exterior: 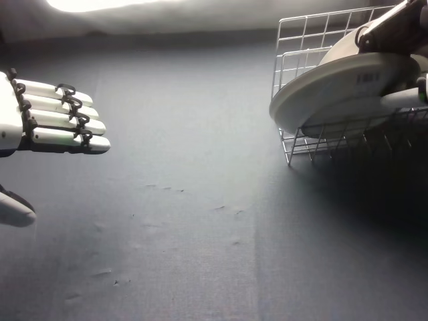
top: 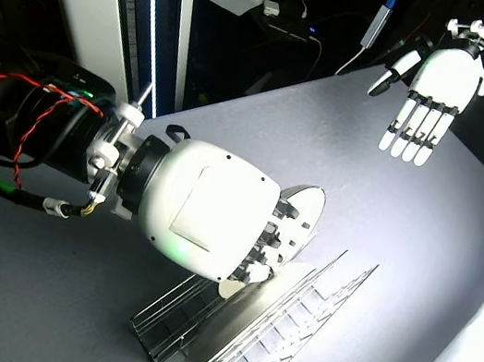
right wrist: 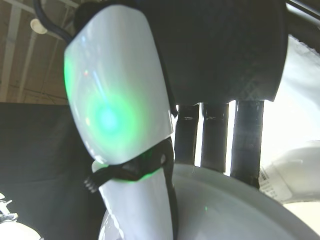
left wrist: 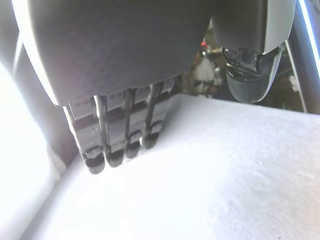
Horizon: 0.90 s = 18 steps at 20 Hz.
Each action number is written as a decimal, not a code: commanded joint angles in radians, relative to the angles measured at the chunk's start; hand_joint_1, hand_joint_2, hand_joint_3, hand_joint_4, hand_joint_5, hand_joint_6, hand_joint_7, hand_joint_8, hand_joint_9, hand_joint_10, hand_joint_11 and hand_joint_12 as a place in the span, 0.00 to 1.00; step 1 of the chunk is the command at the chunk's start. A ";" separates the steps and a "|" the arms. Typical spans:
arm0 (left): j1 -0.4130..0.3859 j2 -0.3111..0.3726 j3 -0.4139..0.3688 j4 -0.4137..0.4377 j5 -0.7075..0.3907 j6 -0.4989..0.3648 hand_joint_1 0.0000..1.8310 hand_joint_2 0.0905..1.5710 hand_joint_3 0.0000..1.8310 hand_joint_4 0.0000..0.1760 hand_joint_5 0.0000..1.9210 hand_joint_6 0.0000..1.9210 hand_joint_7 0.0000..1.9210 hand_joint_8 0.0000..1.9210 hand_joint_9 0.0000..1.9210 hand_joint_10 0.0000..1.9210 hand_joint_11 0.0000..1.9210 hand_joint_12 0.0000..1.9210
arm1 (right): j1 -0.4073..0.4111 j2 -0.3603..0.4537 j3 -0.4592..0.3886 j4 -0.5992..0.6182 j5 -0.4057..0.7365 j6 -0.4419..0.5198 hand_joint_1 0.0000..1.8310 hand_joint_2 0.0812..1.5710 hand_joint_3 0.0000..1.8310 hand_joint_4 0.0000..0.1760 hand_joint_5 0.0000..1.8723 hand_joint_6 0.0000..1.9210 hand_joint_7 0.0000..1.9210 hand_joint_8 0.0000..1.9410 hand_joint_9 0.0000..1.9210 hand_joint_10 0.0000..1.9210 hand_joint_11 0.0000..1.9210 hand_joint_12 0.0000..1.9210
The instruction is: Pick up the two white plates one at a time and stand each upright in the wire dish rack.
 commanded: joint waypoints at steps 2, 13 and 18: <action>-0.005 0.002 -0.001 -0.061 -0.015 -0.002 0.00 0.74 0.00 0.00 0.00 0.00 0.00 0.00 0.00 0.00 0.00 0.00 | 0.005 0.006 0.006 -0.006 0.107 -0.010 0.76 0.70 0.00 0.00 0.45 0.60 0.50 0.47 0.47 0.62 0.39 0.61; 0.006 -0.001 -0.003 -0.061 -0.013 -0.002 0.00 0.74 0.00 0.00 0.00 0.00 0.00 0.00 0.00 0.00 0.00 0.00 | 0.094 0.004 -0.003 -0.115 0.141 -0.019 0.74 0.63 0.00 0.00 0.46 0.00 0.47 0.00 0.48 0.02 0.32 0.49; 0.004 -0.001 -0.010 -0.061 -0.014 -0.003 0.00 0.75 0.00 0.00 0.00 0.00 0.00 0.00 0.00 0.00 0.00 0.00 | 0.168 0.004 -0.045 -0.250 0.154 -0.019 0.74 0.64 0.00 0.00 0.47 0.00 0.49 0.00 0.50 0.01 0.33 0.49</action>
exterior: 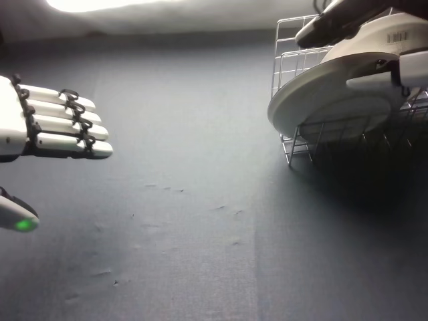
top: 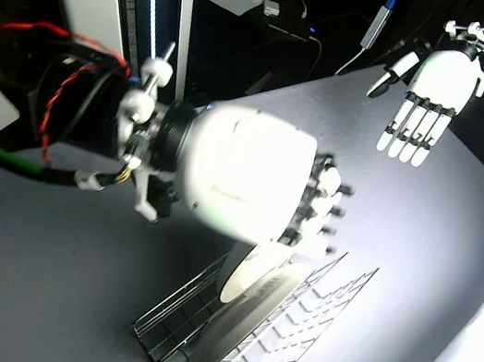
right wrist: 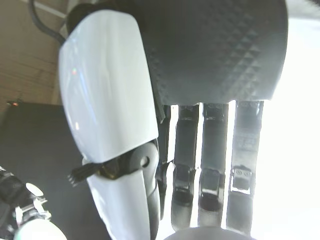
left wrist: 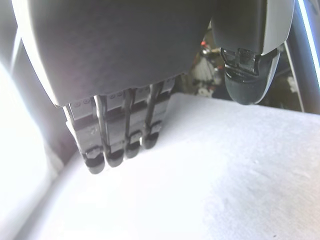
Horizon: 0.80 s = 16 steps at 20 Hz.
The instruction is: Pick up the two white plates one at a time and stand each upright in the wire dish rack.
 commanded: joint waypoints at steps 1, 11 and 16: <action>-0.014 0.004 -0.003 -0.049 -0.025 -0.002 0.00 0.75 0.00 0.00 0.00 0.00 0.00 0.00 0.00 0.00 0.00 0.00 | 0.015 0.005 -0.004 -0.020 0.134 0.004 0.74 0.64 0.00 0.00 0.47 0.00 0.49 0.00 0.50 0.01 0.34 0.50; -0.033 0.006 0.001 -0.012 -0.073 -0.002 0.00 0.75 0.00 0.00 0.00 0.00 0.00 0.00 0.00 0.00 0.00 0.00 | 0.037 0.006 0.016 -0.557 0.411 -0.044 0.74 0.64 0.00 0.00 0.48 0.00 0.49 0.00 0.50 0.00 0.34 0.48; -0.037 -0.003 0.017 -0.002 -0.126 0.016 0.00 0.76 0.00 0.00 0.00 0.00 0.01 0.00 0.01 0.00 0.00 0.00 | 0.050 0.006 0.025 -0.644 0.534 -0.108 0.63 0.67 0.00 0.00 0.46 0.00 0.48 0.00 0.49 0.00 0.32 0.50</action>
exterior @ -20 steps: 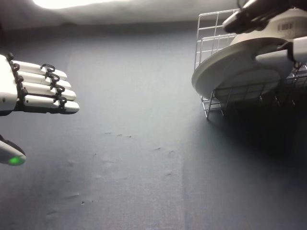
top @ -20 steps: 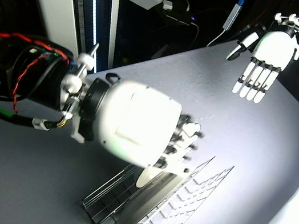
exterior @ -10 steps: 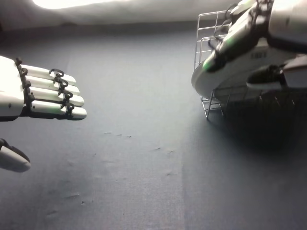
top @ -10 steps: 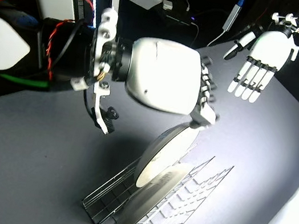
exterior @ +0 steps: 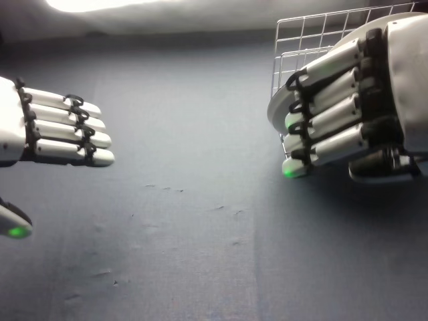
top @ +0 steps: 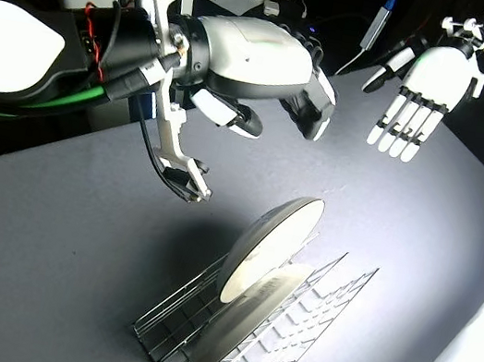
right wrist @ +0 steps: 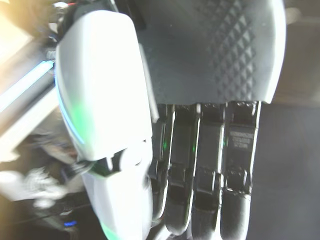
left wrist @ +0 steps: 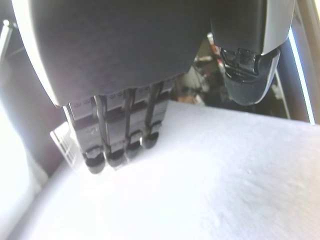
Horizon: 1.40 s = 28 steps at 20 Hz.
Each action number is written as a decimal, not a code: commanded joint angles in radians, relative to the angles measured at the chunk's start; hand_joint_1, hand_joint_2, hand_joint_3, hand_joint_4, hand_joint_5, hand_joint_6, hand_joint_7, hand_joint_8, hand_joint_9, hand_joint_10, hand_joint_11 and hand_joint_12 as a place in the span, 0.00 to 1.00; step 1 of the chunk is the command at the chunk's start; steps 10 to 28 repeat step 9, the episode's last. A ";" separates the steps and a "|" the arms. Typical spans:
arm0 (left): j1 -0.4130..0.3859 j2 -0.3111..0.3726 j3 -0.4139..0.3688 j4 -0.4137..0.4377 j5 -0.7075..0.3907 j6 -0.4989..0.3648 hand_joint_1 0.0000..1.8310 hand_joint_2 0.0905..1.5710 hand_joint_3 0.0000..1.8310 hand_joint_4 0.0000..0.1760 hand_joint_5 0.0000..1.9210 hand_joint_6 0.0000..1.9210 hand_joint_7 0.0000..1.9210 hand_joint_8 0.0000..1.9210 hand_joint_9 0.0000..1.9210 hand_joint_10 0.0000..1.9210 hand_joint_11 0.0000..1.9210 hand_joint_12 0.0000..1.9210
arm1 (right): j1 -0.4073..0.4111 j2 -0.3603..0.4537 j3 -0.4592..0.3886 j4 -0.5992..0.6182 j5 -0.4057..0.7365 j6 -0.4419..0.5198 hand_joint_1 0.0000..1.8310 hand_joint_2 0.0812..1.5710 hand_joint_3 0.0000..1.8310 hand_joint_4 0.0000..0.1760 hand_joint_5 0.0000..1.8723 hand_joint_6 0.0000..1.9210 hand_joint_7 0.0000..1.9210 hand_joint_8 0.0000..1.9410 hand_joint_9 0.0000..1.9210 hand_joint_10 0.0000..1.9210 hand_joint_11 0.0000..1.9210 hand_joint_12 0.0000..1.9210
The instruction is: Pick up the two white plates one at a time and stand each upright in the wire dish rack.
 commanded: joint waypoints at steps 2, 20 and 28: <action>-0.011 0.004 -0.010 -0.058 -0.049 0.003 0.00 0.78 0.00 0.00 0.14 0.01 0.19 0.03 0.19 0.01 0.04 0.25 | 0.033 0.006 0.001 0.097 0.117 -0.017 0.53 0.68 0.00 0.00 0.47 0.01 0.49 0.01 0.49 0.00 0.31 0.49; -0.017 0.004 -0.011 -0.059 -0.055 0.004 0.00 0.84 0.00 0.00 0.26 1.00 0.30 1.00 0.27 1.00 0.25 1.00 | 0.064 0.024 -0.053 0.228 0.158 0.019 0.28 0.72 0.00 0.00 0.39 0.81 0.41 0.89 0.39 0.93 0.35 0.92; -0.017 0.004 -0.011 -0.059 -0.055 0.004 0.00 0.84 0.00 0.00 0.26 1.00 0.30 1.00 0.27 1.00 0.25 1.00 | 0.064 0.024 -0.053 0.228 0.158 0.019 0.28 0.72 0.00 0.00 0.39 0.81 0.41 0.89 0.39 0.93 0.35 0.92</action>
